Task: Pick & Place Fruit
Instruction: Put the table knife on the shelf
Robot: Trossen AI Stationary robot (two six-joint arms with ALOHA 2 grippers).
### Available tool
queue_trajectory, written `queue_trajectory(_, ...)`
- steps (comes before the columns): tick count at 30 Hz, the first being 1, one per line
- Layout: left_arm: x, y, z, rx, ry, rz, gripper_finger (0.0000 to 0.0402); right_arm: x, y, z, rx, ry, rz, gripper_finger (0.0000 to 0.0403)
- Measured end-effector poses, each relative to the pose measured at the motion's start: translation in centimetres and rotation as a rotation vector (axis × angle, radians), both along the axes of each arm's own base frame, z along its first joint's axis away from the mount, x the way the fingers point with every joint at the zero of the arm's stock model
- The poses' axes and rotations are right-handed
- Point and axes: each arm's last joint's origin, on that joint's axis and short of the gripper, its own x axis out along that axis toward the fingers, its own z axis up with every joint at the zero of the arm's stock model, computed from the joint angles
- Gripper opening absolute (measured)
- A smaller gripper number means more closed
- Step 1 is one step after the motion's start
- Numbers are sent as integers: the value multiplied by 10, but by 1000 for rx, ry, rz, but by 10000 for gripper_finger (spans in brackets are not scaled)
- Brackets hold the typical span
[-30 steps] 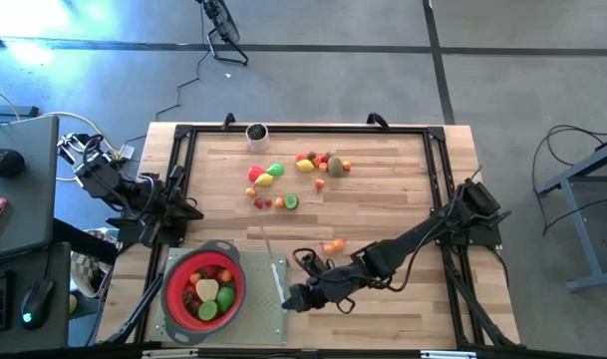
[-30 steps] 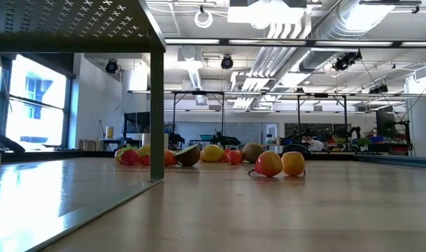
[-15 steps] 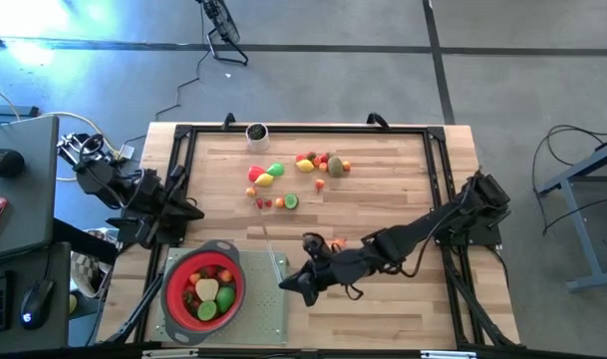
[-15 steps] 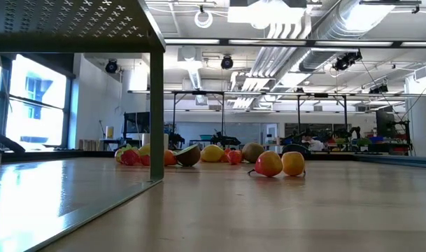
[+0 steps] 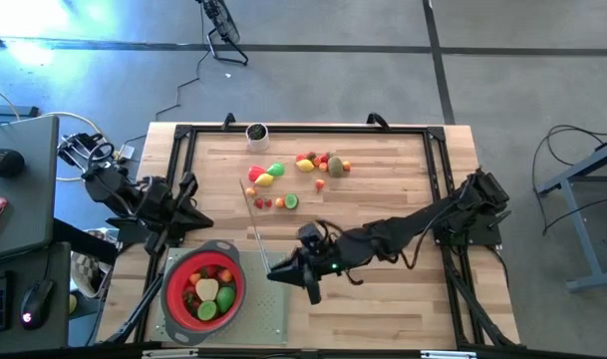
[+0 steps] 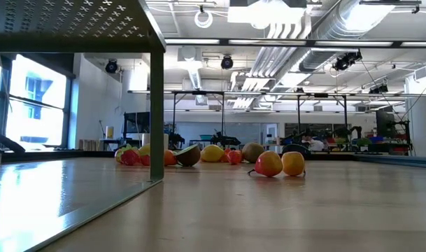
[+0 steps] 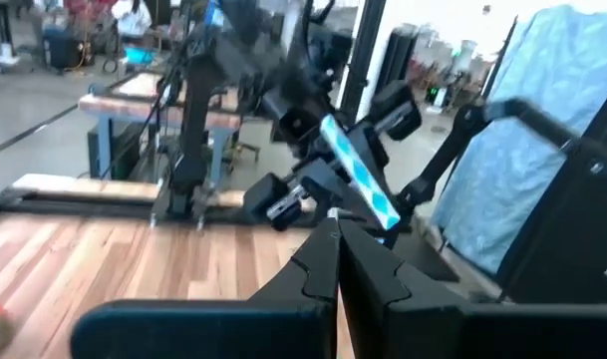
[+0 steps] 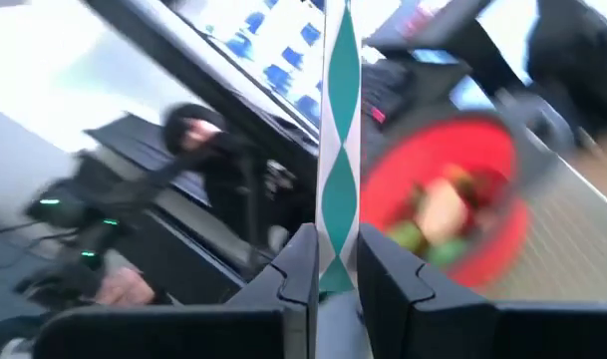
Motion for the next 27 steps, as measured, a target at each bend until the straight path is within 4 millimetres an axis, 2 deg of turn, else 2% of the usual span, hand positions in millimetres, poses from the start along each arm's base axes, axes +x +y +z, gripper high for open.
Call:
queue_trajectory(4,3,-3,8,-4,-78,-9,1,1,-2,9,-63,-109,8,41)
queue_trajectory(9,10,-8,10,79,-124,4,1,2,-4,10,-105,-137,8,41)
queue_trajectory(12,13,-11,11,66,-130,6,14,2,-4,10,-113,-132,31,41)
queue_trajectory(22,13,-12,17,31,-186,-21,144,2,-4,9,-130,-133,55,41)
queue_trajectory(27,23,-20,12,55,-155,-23,200,2,-3,9,-143,-138,66,41)
